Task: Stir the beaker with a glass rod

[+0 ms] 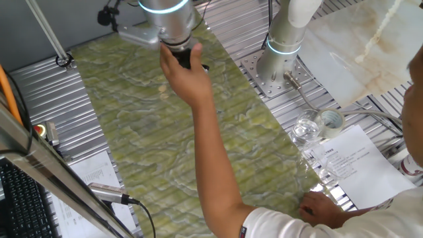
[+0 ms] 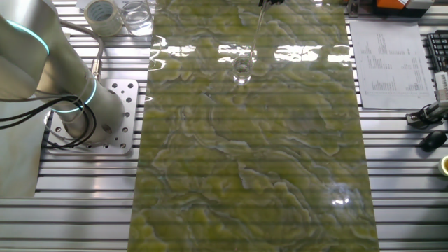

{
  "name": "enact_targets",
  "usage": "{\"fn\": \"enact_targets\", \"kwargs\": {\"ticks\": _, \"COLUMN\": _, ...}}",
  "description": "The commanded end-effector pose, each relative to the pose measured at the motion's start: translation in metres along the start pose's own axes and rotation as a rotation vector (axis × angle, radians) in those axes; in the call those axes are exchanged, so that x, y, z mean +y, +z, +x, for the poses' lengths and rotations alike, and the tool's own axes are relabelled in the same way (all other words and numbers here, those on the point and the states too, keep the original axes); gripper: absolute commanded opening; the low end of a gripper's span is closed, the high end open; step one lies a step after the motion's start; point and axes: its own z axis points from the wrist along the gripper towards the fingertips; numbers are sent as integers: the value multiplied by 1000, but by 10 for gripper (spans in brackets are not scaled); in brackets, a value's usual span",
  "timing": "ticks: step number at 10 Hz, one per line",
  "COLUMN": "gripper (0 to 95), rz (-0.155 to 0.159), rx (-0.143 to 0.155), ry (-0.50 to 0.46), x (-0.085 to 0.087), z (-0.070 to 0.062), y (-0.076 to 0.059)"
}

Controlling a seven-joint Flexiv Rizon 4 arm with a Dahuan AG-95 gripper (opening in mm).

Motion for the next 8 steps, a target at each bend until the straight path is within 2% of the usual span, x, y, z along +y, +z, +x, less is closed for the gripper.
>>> {"fn": "enact_targets", "kwargs": {"ticks": 1, "gripper": 0, "rz": 0, "rx": 99, "ry": 32, "x": 0, "z": -2, "y": 1}}
{"fn": "enact_targets", "kwargs": {"ticks": 2, "gripper": 0, "rz": -11, "rx": 94, "ry": 33, "x": 0, "z": -2, "y": 1}}
{"fn": "enact_targets", "kwargs": {"ticks": 3, "gripper": 0, "rz": -69, "rx": 64, "ry": 49, "x": 0, "z": -2, "y": 1}}
{"fn": "enact_targets", "kwargs": {"ticks": 4, "gripper": 0, "rz": -89, "rx": 52, "ry": 52, "x": 0, "z": -2, "y": 1}}
{"fn": "enact_targets", "kwargs": {"ticks": 8, "gripper": 0, "rz": -93, "rx": 37, "ry": 37, "x": 0, "z": -2, "y": 1}}
